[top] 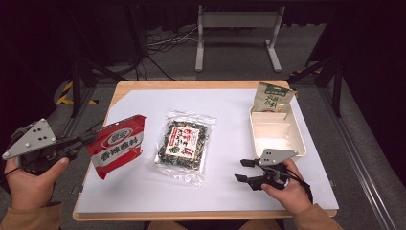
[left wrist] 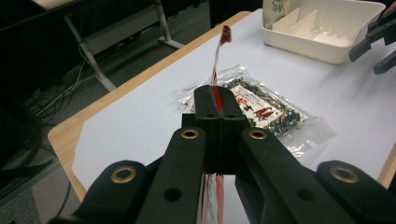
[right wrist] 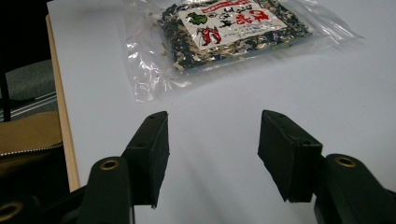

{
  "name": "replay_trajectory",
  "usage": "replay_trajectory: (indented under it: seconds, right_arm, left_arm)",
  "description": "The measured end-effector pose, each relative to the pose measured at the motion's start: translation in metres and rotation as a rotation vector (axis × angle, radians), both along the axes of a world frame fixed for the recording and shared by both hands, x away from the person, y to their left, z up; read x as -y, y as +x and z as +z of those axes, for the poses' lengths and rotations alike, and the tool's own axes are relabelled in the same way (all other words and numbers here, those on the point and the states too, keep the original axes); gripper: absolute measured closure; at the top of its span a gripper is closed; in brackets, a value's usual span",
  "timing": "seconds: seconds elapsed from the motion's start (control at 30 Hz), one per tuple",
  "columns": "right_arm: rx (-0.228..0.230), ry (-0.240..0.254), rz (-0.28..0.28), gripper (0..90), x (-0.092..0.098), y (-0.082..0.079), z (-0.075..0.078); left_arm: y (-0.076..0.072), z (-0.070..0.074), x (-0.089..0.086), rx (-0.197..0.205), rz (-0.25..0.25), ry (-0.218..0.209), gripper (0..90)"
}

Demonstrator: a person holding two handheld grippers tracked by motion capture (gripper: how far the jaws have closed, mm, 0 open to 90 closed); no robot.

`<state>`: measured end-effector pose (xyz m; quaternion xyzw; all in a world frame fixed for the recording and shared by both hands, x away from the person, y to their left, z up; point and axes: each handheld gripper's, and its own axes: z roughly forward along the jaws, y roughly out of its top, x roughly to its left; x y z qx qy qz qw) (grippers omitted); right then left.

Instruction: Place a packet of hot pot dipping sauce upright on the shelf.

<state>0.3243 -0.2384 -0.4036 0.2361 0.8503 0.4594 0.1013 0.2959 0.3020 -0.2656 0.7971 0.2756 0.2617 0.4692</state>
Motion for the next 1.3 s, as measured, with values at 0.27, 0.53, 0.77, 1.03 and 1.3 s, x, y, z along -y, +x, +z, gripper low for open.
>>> replay_trajectory:
  seconds: [0.27,0.53,0.77,1.03,1.3]
  right_arm:
    - [0.007,0.004,0.003,43.2,0.0,-0.002,0.001]
    - [0.027,0.025,-0.003,43.2,0.0,-0.005,0.004]
    - [0.037,0.081,0.024,40.8,0.001,-0.007,0.009]
    - [0.05,0.12,0.036,40.9,0.0,-0.007,0.017]
    - [0.059,0.141,0.048,40.9,-0.003,-0.008,0.022]
  left_arm:
    - [0.002,0.009,0.021,0.026,-0.062,-0.026,90.0]
    - [0.005,0.016,0.06,0.042,-0.151,-0.036,90.0]
    - [0.011,0.02,0.089,0.055,-0.226,-0.043,90.0]
    - [0.017,0.017,0.121,0.05,-0.32,-0.076,90.0]
    - [0.012,0.004,0.156,0.057,-0.422,-0.149,90.0]
